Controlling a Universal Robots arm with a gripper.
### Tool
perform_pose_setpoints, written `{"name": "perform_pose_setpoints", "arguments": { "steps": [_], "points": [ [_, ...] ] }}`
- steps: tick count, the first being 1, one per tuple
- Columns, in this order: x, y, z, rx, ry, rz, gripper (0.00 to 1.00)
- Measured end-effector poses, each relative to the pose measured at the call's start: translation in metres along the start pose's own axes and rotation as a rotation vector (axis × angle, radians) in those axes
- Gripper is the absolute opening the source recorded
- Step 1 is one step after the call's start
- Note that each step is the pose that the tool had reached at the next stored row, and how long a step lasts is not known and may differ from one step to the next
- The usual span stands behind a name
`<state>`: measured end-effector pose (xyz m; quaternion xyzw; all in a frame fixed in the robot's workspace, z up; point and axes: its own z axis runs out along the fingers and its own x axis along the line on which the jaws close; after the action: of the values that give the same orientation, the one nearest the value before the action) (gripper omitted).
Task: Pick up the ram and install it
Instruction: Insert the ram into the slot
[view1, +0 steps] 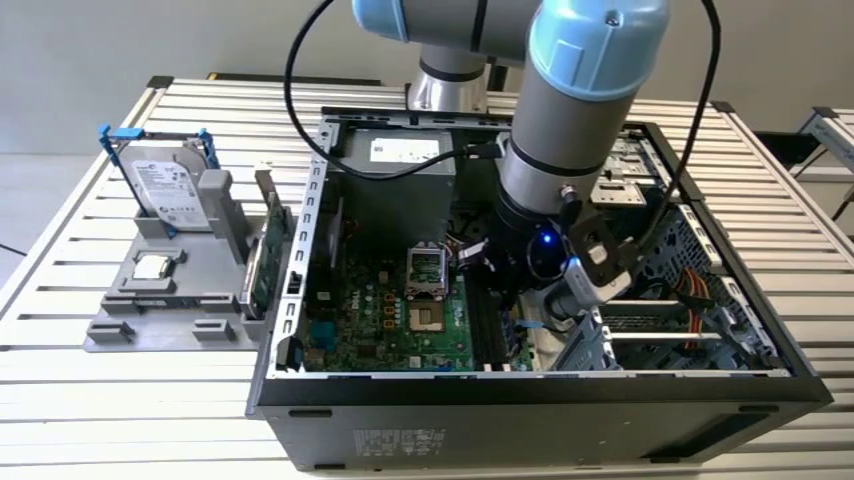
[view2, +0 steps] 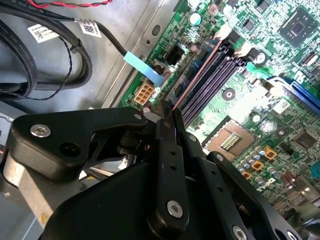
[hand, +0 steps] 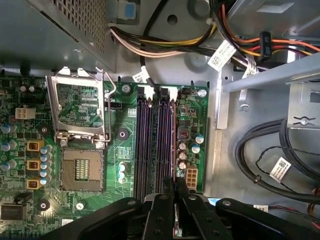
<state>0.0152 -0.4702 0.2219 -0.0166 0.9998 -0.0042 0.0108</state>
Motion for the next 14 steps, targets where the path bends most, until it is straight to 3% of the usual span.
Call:
{"name": "perform_pose_setpoints", "arguments": {
  "steps": [14],
  "points": [
    [-0.0001,0.0025,0.0001,-0.0001,0.0006,0.002,0.00]
  ]
}}
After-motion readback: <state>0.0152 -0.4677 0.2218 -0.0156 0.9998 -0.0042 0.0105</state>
